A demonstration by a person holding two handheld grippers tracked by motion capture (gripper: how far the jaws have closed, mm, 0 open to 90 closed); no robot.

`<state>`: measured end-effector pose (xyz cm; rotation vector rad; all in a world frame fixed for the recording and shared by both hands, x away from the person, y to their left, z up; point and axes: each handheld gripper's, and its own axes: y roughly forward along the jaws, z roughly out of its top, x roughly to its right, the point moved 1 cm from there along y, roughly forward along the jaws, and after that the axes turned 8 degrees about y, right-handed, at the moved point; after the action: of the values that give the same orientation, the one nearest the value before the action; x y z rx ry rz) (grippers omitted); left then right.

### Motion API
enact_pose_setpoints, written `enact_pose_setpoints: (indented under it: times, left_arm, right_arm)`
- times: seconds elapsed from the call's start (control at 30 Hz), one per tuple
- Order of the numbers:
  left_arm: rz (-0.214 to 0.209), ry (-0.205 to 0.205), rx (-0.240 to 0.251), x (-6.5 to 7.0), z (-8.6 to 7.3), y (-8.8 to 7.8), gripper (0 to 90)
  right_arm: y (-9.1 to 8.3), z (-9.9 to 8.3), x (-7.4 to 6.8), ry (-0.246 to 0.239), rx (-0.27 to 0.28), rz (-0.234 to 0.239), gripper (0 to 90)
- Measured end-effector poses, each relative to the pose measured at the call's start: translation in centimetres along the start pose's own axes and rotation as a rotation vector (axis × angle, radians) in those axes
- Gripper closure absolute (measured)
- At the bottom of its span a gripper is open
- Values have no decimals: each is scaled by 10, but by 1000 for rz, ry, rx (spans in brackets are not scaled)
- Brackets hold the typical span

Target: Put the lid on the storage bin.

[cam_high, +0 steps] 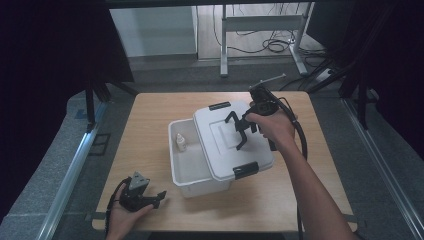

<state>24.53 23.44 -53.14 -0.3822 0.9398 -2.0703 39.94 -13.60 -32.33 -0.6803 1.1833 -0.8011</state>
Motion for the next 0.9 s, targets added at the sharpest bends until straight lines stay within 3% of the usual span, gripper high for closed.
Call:
enact_pose_setpoints:
  times: [0.27,0.47,0.7,0.9]
  left_arm:
    - [0,2,-2,1,0,0,211]
    - [1,2,0,1,0,0,210]
    - [-12,10,5,3,1,1,211]
    - [-13,13,4,2,1,0,211]
  right_arm:
    - [10,3,-9,18,-7,22,847]
    - [20,2,-21,26,-17,4,846]
    - [30,1,-29,60,-24,-10,846]
    - [38,0,-34,89,-28,12,846]
